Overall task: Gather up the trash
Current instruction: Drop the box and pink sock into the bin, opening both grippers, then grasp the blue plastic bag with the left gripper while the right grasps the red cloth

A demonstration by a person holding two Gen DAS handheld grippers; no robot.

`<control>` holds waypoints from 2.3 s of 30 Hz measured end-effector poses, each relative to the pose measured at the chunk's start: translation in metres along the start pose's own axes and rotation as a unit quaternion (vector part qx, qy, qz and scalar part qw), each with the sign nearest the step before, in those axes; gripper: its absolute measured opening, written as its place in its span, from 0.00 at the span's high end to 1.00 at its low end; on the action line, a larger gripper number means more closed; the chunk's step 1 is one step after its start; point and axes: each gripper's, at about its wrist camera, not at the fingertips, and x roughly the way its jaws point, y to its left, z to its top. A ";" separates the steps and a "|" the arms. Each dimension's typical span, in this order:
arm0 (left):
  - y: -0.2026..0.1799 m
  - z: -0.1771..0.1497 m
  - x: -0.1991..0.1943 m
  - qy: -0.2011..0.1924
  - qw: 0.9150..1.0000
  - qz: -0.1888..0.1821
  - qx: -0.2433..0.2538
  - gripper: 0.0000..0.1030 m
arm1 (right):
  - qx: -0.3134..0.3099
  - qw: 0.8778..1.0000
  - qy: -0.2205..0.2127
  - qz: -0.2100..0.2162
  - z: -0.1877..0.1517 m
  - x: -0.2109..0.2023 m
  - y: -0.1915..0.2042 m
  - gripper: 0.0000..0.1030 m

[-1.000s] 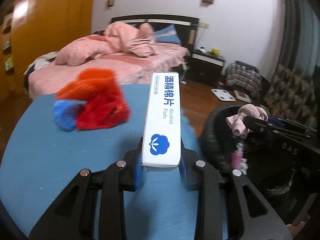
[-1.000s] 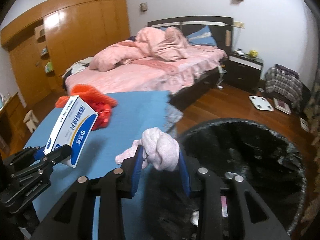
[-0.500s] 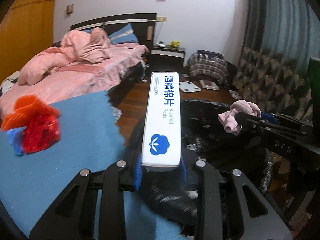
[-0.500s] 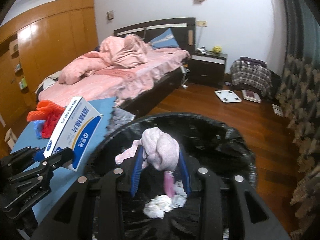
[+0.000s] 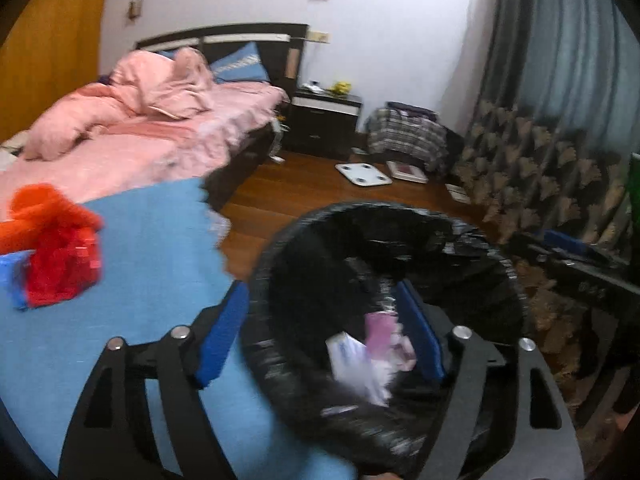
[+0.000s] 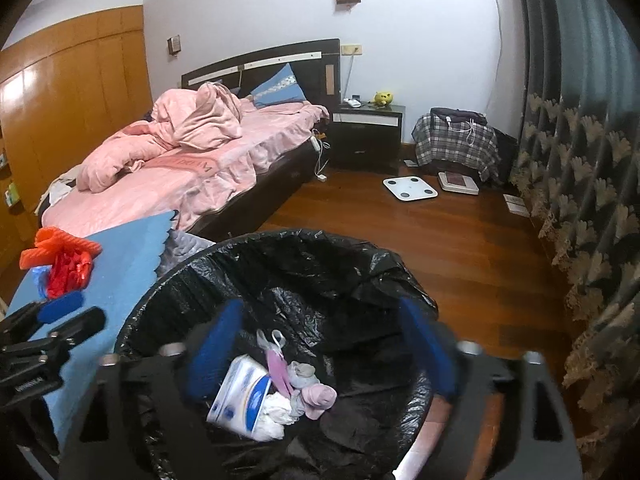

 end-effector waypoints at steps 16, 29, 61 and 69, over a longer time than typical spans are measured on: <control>0.159 -0.037 -0.078 -0.007 0.976 0.193 -0.100 0.16 | -0.071 0.989 0.030 0.122 -0.007 0.024 0.147 0.06; 0.274 -0.047 -0.087 -0.004 0.952 0.265 -0.151 0.16 | -0.130 0.975 0.032 0.178 0.004 0.083 0.299 0.06; 0.340 -0.022 -0.036 -0.007 0.958 0.212 -0.192 0.80 | -0.162 0.966 0.058 0.195 -0.018 0.130 0.354 0.15; 0.328 -0.048 -0.072 -0.003 0.950 0.228 -0.213 0.81 | -0.179 0.956 0.079 0.218 -0.023 0.138 0.371 0.36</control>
